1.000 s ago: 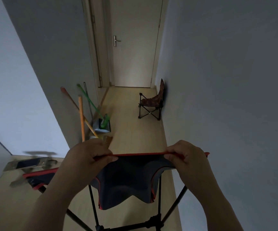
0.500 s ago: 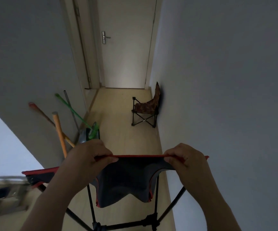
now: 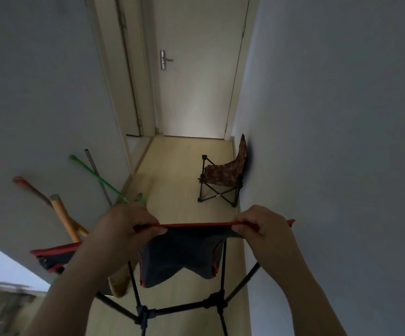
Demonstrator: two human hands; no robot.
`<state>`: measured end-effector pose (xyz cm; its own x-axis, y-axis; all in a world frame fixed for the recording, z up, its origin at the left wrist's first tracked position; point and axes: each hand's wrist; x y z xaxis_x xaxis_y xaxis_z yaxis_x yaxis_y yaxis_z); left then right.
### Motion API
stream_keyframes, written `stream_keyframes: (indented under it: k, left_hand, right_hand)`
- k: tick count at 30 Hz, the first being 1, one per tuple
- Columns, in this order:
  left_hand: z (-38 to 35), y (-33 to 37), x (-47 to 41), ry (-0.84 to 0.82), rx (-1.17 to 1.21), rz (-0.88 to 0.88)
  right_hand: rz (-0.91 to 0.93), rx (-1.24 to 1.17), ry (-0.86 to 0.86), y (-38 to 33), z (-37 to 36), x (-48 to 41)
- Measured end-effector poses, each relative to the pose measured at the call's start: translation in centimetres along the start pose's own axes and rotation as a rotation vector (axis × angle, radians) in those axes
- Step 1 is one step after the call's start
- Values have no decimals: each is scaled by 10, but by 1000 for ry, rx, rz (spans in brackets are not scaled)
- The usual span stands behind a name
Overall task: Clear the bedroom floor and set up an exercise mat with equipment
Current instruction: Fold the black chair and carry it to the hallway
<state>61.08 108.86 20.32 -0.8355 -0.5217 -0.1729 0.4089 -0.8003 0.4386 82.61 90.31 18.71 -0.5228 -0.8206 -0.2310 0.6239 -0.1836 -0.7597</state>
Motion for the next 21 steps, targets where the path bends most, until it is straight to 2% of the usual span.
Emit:
stream_keyframes:
  k: [5, 11, 21]
  left_hand:
    - [-20, -33, -71, 0, 2, 35]
    - [-36, -92, -168, -46, 42, 69]
    - [-58, -143, -280, -171, 57, 131]
  right_hand:
    - [28, 19, -16, 35, -9, -79]
    - [-39, 60, -95, 71, -33, -189]
    - [-145, 78, -190, 116, -55, -296]
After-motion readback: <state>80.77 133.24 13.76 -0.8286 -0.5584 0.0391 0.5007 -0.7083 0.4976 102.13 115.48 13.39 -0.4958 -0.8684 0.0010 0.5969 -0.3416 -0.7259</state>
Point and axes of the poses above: each hand's wrist, its own x-axis away from the middle knuckle, its own z-axis out of the back of the hand, y = z × x, and after that the axes turned 7 degrees about -x, right-handed
